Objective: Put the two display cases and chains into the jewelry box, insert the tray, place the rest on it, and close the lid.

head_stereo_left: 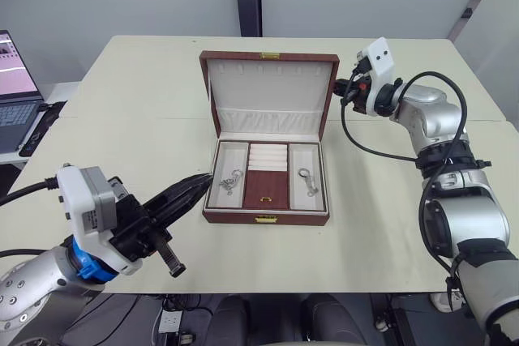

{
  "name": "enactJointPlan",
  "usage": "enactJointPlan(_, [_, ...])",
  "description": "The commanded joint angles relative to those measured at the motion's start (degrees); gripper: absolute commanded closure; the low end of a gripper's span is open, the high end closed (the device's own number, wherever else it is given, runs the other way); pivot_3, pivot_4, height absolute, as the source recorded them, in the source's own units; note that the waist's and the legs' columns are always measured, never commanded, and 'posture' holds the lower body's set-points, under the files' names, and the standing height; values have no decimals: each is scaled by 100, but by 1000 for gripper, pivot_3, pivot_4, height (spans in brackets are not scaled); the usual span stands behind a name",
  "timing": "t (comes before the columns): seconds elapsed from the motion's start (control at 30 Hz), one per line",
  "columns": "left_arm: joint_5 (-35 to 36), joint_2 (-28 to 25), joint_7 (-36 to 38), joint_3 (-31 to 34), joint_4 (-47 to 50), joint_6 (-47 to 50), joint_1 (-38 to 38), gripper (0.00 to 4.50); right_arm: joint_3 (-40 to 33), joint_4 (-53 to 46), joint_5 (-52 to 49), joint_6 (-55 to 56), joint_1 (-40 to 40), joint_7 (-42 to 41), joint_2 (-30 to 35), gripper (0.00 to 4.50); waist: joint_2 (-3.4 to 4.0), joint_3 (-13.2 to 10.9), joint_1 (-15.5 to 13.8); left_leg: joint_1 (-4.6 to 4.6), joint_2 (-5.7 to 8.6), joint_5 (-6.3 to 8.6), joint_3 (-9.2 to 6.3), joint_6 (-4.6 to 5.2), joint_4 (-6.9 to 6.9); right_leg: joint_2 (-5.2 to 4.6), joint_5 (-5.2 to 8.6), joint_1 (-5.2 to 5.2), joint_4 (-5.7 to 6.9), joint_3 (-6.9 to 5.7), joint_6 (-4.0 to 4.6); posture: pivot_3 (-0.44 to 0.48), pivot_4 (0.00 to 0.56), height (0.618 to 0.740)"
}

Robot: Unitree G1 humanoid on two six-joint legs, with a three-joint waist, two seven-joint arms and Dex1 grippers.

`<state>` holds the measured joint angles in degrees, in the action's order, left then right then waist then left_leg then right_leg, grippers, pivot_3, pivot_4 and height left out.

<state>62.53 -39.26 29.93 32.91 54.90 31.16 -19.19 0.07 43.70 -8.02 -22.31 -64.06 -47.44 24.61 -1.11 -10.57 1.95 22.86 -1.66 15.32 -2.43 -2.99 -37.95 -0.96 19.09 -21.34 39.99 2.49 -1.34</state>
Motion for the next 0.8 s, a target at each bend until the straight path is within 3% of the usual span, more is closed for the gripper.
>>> enactJointPlan(0.03, [-65,-84,69,32,48,-186,-66,4500,-105,151,-89,235,-265,-189,1,4491,0,0,0,0,0,0,1,0,0,0,0,0,0,0,0,0,150,740])
enactJointPlan(0.33, [-160,-89,277,83,-35,-350,-324,4500,-140,221,-145,747,-235,-721,31,4491,2,-1,0,0,0,0,5,0,1,0,0,-2,0,0,0,0,150,740])
enactJointPlan(0.8, [-329,-94,690,198,-167,-502,-739,4500,-187,-1030,-759,485,410,-1923,259,4491,4,-3,-5,0,-2,0,4,0,3,0,0,-3,0,0,0,0,150,740])
